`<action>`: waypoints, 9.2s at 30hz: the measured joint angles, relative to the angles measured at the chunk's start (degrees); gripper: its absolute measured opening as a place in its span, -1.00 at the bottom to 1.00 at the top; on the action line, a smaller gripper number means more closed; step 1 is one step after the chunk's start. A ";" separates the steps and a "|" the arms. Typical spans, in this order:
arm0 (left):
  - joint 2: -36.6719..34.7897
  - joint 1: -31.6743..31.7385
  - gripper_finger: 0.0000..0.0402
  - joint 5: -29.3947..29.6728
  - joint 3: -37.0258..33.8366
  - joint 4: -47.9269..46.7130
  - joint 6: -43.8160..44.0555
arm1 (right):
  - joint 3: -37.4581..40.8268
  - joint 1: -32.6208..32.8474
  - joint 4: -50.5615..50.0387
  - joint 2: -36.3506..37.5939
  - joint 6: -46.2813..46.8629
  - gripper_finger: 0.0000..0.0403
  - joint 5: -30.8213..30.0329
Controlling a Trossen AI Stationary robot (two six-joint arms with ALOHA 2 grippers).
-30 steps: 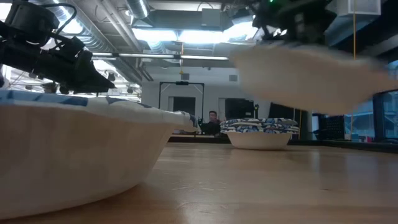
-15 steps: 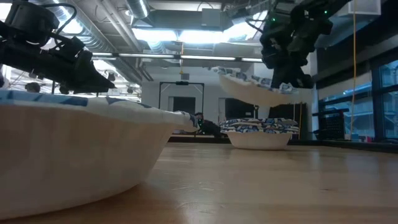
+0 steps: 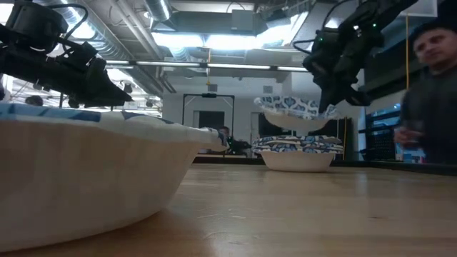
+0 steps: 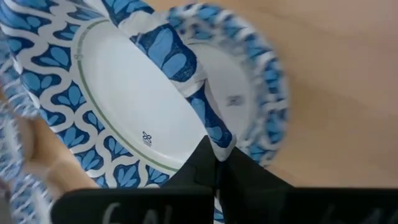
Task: Nest bowls inside each other
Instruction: Stack the white bowl on the white bowl
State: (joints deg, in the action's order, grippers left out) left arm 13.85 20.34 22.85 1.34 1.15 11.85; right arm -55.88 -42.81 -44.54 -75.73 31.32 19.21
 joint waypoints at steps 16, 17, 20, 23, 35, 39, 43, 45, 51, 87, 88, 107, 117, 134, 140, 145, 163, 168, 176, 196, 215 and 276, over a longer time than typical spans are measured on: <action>0.00 -0.01 -0.05 0.00 0.00 -0.02 -0.39 | 0.00 -1.82 -0.04 -7.02 -1.90 -0.98 -1.71; 0.01 0.00 -0.05 0.00 0.01 -0.01 -0.39 | 0.00 -1.82 0.18 -7.24 -1.92 -0.98 -1.68; 0.02 -0.01 -0.05 0.00 0.00 -0.02 -0.39 | 0.00 -1.82 0.35 -7.67 -2.08 -0.95 -0.55; 0.02 0.00 -0.05 0.00 0.00 0.00 -0.40 | 0.00 -1.82 0.60 -7.73 -3.54 -0.86 0.10; 0.02 -0.01 -0.05 0.00 0.00 -0.01 -0.24 | 0.00 -1.77 0.57 -7.73 -6.23 -0.38 0.39; 0.02 0.00 -0.05 0.00 0.00 0.00 -0.23 | -0.29 -1.75 0.69 -7.75 -6.53 -0.23 -2.43; 0.00 0.00 -0.05 0.00 0.00 -0.02 -0.21 | -2.00 -1.83 0.65 -7.75 -8.19 -0.13 -5.38; 0.01 0.00 -0.05 0.00 0.00 0.00 -0.21 | -3.73 -2.11 0.05 -7.75 -9.19 -0.11 -7.65; 0.00 0.00 -0.05 0.00 0.00 -0.02 0.03 | -10.35 -3.41 -0.58 -7.75 -9.33 -0.10 -4.35; 0.00 -0.02 -0.05 -4.55 0.00 0.00 0.05 | 8.83 32.41 33.66 -5.88 -14.74 -0.10 -1.52; 0.02 -0.02 -0.05 -4.55 0.00 0.04 0.06 | 10.20 33.34 35.22 -5.58 -13.79 -0.10 -1.58; 0.02 -0.02 -0.05 -10.16 0.02 10.34 -3.41 | 24.56 50.41 35.52 3.52 -0.85 -0.10 -13.03; 0.11 -1.20 -0.05 -12.16 0.42 10.01 -0.41 | 24.44 53.13 36.03 7.67 -1.35 -0.36 -18.72; 2.42 -2.84 -0.05 -8.39 3.15 9.99 -3.36 | 24.44 57.37 26.27 25.92 -7.07 -0.48 -40.28; 2.44 -2.84 -0.05 -8.39 3.15 9.98 -1.45 | 33.46 57.37 32.29 35.69 -5.63 -0.47 -41.34; 2.42 -2.84 -0.05 -7.38 3.15 9.99 -1.34 | 40.48 57.37 40.03 44.38 -7.14 -0.46 -40.73; 13.23 -2.48 -0.05 -3.84 4.90 9.84 -7.68 | 45.86 57.33 50.08 59.85 -16.91 -0.46 -52.67; 20.96 -0.56 -0.05 -3.82 11.17 9.83 -17.26 | 45.86 57.33 51.27 59.79 -16.19 -0.46 -57.77; 27.24 1.58 -0.05 -5.88 16.65 9.77 -16.69 | 45.86 57.33 51.61 59.77 -15.09 -0.46 -58.19; 28.36 2.68 0.09 -7.67 16.65 7.02 -12.85 | 45.86 57.24 51.58 59.77 -15.51 -0.46 -58.80; 31.90 2.85 0.55 -7.72 16.61 7.95 -10.74 | 45.86 57.24 51.59 59.77 -14.94 -0.46 -58.78; 54.81 14.93 0.21 -5.57 16.61 5.86 -31.57 | 45.86 57.22 51.54 59.75 -13.64 -0.46 -60.20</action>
State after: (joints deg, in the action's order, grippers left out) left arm 68.66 35.27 17.28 17.96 7.01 -19.72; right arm -10.02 14.41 7.01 -15.99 17.68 -40.99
